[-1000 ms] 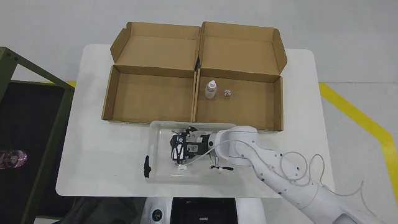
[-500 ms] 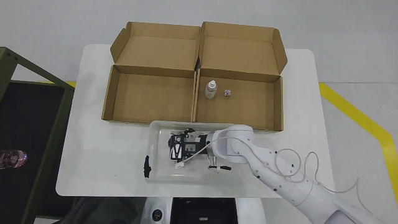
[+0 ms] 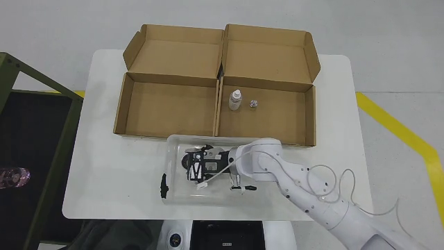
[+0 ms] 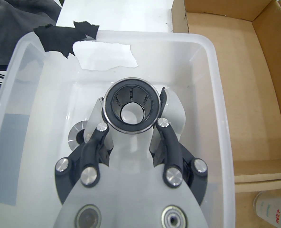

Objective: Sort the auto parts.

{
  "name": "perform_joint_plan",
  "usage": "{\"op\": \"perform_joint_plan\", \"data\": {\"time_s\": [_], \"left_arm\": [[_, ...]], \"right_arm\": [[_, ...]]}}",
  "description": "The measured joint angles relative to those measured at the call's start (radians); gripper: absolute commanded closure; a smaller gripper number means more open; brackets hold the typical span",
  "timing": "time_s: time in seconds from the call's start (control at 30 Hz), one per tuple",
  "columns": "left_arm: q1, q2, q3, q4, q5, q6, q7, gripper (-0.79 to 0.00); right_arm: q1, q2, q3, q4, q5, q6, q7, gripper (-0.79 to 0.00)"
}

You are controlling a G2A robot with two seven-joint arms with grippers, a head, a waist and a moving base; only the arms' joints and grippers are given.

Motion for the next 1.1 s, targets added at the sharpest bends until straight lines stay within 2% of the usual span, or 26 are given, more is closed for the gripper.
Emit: {"op": "perform_joint_plan", "data": {"time_s": [0.7, 1.1], "left_arm": [[0.0, 0.0, 0.0, 0.0, 0.0, 0.0, 0.0, -0.785], [0.0, 0.0, 0.0, 0.0, 0.0, 0.0, 0.0, -0.785]], "right_arm": [[-0.041, 0.032, 0.142, -0.164, 0.037, -0.065, -0.036, 0.0], [-0.002, 0.027, 0.182, -0.158, 0.056, -0.042, -0.057, 0.0]]}}
